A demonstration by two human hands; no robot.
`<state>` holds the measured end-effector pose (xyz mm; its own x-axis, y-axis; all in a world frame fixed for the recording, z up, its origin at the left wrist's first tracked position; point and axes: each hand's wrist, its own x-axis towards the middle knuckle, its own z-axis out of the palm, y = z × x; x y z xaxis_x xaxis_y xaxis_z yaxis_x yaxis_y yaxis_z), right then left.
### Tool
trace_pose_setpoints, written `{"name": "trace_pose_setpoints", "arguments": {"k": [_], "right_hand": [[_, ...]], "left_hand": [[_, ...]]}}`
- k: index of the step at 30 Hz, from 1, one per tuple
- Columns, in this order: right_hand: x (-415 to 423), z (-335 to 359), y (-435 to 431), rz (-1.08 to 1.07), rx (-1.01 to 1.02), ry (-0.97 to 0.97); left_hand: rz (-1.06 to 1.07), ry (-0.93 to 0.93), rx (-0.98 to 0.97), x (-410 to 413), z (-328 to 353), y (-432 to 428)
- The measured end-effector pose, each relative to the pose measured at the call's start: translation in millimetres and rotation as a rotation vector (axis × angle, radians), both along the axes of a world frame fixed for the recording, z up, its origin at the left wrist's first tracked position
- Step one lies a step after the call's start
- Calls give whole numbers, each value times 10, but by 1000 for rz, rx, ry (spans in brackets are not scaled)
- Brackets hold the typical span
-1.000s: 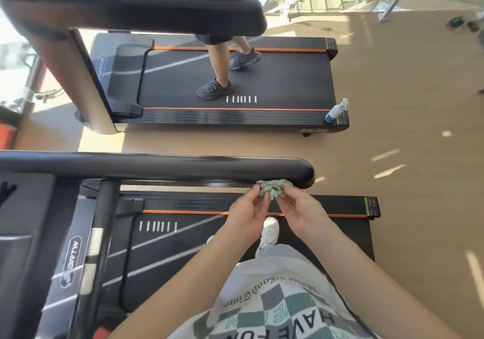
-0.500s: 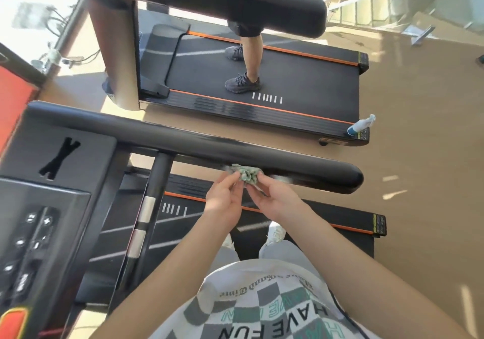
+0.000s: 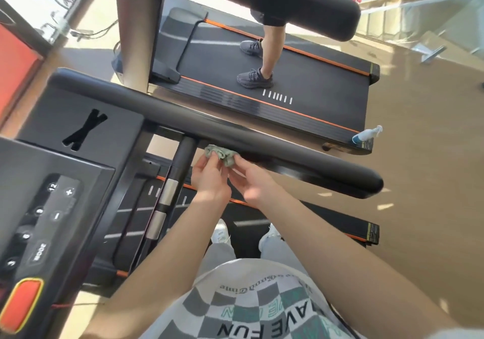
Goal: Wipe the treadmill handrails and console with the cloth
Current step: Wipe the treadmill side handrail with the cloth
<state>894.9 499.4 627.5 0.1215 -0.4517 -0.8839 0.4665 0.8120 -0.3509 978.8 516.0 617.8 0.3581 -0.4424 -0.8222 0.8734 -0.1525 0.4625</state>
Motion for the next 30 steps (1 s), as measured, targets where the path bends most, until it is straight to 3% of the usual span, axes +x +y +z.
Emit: {"name": "trace_pose_setpoints", "arguments": {"k": [4, 11, 16, 19, 23, 30], "right_hand": [[-217, 41, 138, 178, -184, 235], [-912, 312, 348, 657, -822, 880], [-1398, 360, 230, 657, -1091, 1277], [-1660, 299, 122, 653, -1066, 1464], [-1976, 188, 66, 806, -870, 1528], [-2406, 219, -73, 1099, -896, 1378]], "left_hand": [[-19, -134, 18, -148, 31, 18], [-105, -166, 0, -496, 53, 124], [-2, -180, 28, -392, -8, 17], [70, -214, 33, -214, -72, -65], [153, -233, -13, -137, -115, -114], [24, -195, -34, -557, -140, 42]]}}
